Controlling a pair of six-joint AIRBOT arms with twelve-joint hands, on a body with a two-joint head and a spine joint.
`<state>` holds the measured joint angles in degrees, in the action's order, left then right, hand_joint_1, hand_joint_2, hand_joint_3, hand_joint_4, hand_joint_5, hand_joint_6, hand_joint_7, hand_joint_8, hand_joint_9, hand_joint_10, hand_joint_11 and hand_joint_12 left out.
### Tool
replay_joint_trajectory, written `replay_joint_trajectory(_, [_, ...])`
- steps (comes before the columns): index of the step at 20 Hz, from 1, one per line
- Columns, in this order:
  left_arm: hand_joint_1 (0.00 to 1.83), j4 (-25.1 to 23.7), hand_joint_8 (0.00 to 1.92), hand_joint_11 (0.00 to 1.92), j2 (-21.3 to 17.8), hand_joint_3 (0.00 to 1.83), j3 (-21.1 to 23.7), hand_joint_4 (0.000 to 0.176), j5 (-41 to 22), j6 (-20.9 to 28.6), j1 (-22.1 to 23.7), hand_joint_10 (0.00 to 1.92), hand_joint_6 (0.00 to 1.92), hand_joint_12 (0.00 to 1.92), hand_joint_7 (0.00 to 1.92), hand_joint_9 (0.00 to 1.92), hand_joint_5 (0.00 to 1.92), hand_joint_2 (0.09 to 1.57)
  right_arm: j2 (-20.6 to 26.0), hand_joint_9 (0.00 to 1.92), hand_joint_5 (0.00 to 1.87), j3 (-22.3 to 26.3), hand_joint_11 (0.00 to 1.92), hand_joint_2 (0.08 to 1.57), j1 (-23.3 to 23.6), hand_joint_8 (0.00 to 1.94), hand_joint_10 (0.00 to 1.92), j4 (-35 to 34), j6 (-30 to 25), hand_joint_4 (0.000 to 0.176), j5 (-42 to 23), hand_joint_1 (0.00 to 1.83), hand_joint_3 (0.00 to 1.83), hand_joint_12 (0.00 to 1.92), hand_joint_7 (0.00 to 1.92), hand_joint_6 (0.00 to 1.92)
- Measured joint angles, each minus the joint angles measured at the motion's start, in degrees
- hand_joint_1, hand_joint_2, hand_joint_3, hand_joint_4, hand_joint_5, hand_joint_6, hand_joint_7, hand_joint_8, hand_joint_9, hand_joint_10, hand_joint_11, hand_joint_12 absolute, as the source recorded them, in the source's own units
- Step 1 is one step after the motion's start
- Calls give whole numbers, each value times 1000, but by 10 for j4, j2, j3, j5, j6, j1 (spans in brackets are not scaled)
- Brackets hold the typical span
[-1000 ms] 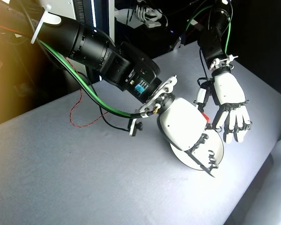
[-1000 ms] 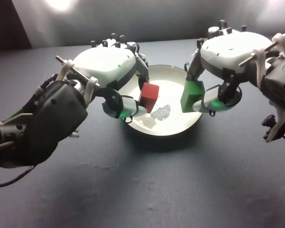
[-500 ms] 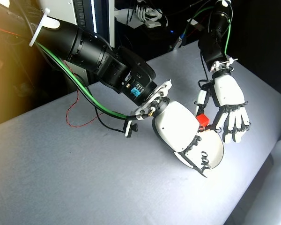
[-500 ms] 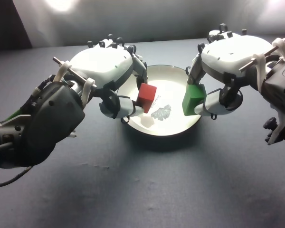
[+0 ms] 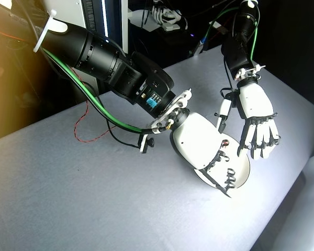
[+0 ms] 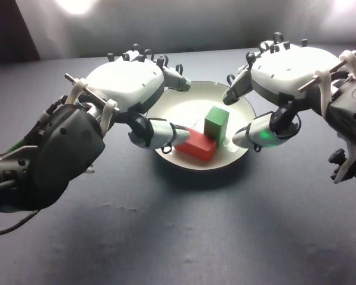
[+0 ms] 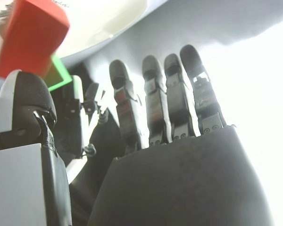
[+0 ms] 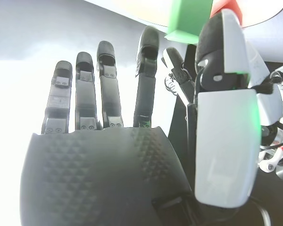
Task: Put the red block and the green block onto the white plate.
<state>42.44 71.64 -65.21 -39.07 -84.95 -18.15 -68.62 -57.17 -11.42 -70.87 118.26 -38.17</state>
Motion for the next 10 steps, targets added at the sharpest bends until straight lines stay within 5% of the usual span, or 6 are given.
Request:
replay_joint_trajectory(1, [538,0,0,0,0,16,1,0,-2,0,-2,1,0,621,255,250,215,1172,0,53,270,0,1,967,0,0,0,0,0,74,0,729,8,0,150,0])
replay_joint_trajectory(3, [518,2,0,0,-4,9,8,0,-5,2,-4,0,0,516,203,205,149,1188,0,39,174,0,23,976,0,0,1,0,0,8,0,687,7,11,120,0])
replay_joint_trajectory(5, [524,-2,1,0,-9,1,17,0,-9,3,-8,0,2,575,188,206,150,1179,0,25,120,0,69,931,0,0,0,2,0,0,0,821,0,36,90,0])
replay_joint_trajectory(10, [478,-40,3,0,-74,5,84,0,-4,26,-40,3,4,567,187,178,177,1213,37,17,55,7,82,920,54,0,5,10,-1,0,72,761,0,58,38,0])
